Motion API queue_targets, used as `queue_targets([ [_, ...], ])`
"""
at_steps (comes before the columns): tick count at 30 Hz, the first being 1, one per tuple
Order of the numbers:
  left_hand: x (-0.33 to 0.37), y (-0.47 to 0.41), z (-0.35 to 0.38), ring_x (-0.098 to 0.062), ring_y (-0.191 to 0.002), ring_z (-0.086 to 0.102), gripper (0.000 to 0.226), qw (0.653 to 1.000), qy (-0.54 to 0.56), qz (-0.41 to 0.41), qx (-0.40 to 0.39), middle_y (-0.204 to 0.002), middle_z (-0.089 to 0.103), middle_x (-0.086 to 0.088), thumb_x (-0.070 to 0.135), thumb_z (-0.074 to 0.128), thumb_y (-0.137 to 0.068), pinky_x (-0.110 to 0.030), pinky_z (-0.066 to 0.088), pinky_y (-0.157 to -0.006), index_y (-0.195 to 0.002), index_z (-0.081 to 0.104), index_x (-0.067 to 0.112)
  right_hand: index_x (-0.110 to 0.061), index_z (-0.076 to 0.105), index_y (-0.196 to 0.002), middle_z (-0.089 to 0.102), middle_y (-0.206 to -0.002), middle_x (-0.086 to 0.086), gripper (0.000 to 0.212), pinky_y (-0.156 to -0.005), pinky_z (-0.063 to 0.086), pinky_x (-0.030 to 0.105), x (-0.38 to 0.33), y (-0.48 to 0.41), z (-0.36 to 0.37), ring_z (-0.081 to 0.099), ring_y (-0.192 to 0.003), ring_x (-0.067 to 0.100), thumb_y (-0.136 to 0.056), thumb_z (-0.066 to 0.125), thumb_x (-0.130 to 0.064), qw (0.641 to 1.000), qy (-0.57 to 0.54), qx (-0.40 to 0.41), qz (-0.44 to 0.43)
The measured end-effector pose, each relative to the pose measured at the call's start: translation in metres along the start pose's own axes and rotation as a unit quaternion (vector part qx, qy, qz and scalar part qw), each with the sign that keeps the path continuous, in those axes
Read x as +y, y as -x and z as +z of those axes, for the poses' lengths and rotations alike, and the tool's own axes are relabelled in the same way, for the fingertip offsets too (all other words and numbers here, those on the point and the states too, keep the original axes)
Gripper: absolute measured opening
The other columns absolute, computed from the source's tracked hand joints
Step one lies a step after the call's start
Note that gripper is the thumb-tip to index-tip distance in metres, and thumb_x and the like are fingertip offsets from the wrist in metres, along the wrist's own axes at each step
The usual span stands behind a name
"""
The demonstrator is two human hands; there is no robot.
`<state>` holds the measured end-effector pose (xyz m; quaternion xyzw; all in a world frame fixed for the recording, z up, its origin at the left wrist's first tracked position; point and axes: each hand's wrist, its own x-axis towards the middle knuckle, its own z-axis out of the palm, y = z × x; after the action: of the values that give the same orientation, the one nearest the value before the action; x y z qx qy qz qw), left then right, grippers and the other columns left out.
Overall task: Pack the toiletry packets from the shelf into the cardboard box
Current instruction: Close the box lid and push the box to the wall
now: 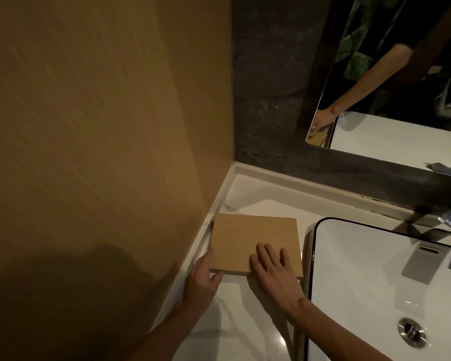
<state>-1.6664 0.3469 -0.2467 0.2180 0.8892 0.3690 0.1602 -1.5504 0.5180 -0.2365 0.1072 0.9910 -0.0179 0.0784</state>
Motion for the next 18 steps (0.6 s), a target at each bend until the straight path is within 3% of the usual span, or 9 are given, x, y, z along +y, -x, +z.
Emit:
queue_targets([
  [4,0.003,-0.005,0.001,-0.022,-0.122,0.051,0.072,0.999,-0.007,-0.026,-0.018,-0.134,0.054,-0.007,0.013,0.072,-0.079,-0.020,0.034,-0.096,-0.142,0.038,0.016,-0.014,0.045,-0.130,0.043,-0.138,0.024,0.074,-0.094,0.038,0.071,0.014,-0.004,-0.002,0.042,-0.126,0.046,-0.071,0.073,-0.047,0.997,-0.003,-0.022,0.076],
  [8,0.002,-0.008,0.001,-0.023,-0.123,0.050,0.070,0.999,-0.017,-0.035,-0.027,-0.135,0.053,-0.007,0.013,0.070,-0.081,-0.027,0.038,-0.099,-0.143,0.036,0.017,-0.022,0.042,-0.135,0.045,-0.139,0.022,0.068,-0.087,0.042,0.069,0.019,-0.002,0.000,0.044,-0.126,0.046,-0.081,0.042,-0.064,0.993,-0.029,-0.048,0.106],
  [12,0.001,-0.013,0.002,-0.024,-0.124,0.049,0.066,0.999,-0.019,-0.043,-0.026,-0.135,0.053,-0.008,0.009,0.068,-0.083,-0.021,0.034,-0.096,-0.141,0.038,0.014,-0.024,0.031,-0.139,0.036,-0.146,0.021,0.067,-0.087,0.045,0.066,0.016,-0.002,-0.004,0.034,-0.134,0.046,-0.085,0.044,-0.062,0.991,-0.053,-0.042,0.118],
  [18,0.011,-0.028,-0.001,-0.024,-0.119,0.054,0.064,0.997,-0.027,-0.062,-0.023,-0.132,0.055,-0.008,0.007,0.067,-0.083,-0.030,0.041,-0.098,-0.140,0.040,0.017,-0.026,0.016,-0.144,0.015,-0.156,0.020,0.067,-0.096,0.040,0.063,0.011,-0.006,-0.007,0.013,-0.142,0.045,-0.091,0.038,-0.060,0.988,-0.069,-0.040,0.131],
])
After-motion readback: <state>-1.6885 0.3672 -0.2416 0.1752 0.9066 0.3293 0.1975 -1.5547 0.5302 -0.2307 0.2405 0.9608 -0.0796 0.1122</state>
